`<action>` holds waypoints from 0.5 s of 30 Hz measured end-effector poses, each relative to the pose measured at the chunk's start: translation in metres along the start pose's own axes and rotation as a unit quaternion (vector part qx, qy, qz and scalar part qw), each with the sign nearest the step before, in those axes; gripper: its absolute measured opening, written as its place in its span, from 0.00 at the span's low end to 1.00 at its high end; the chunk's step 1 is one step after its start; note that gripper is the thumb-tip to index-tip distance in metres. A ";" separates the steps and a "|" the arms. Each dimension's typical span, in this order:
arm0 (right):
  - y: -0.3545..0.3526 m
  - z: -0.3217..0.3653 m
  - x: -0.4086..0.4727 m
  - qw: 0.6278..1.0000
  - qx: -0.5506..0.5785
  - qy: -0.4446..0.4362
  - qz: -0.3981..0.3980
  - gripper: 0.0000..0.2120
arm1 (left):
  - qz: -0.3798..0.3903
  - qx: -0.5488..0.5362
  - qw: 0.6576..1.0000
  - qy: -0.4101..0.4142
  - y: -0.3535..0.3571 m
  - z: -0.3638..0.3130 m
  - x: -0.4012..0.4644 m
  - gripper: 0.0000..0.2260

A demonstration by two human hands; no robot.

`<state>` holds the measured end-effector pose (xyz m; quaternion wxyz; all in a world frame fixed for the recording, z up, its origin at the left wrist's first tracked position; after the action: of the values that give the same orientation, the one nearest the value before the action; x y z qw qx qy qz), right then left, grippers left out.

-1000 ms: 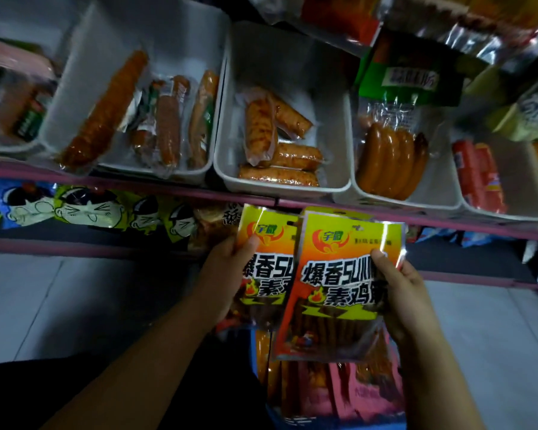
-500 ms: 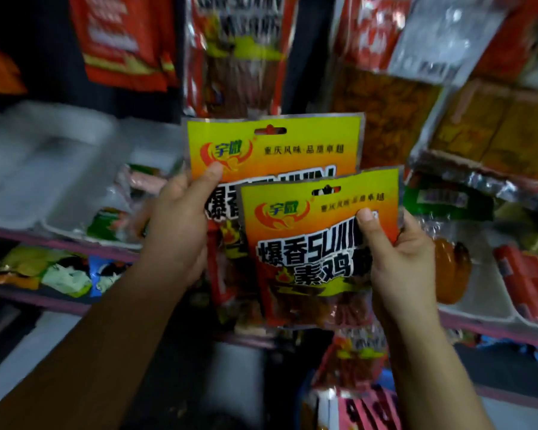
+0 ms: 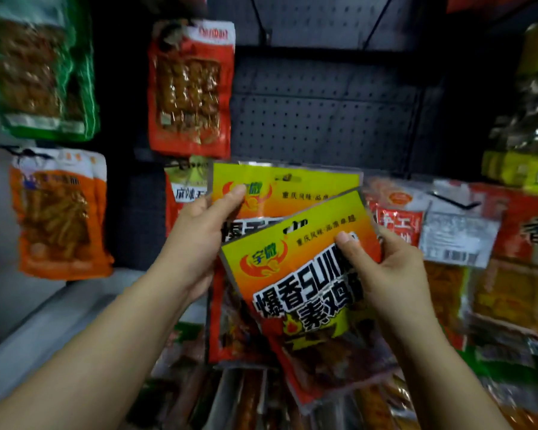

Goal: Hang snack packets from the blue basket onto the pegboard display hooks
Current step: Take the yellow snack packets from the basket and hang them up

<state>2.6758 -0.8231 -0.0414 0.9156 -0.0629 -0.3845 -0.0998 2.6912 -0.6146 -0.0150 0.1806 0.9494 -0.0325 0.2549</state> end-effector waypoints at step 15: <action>0.017 -0.007 0.018 0.996 -0.056 -0.007 -0.075 0.08 | -0.038 0.133 0.983 0.119 -0.004 -0.006 0.055 0.08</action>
<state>2.6970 -0.8106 -0.0338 0.8979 -0.0857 -0.3884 -0.1888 2.7368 -0.6073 0.0163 0.0652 0.9282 0.0594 0.3614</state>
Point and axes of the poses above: each hand's wrist, its own x-axis towards the middle knuckle, its own y-axis out of the palm, z = x × y, the point moved 1 cm from there along x, towards the middle knuckle, and after that the axes turned 1 degree about -y, right-handed, at the moved point
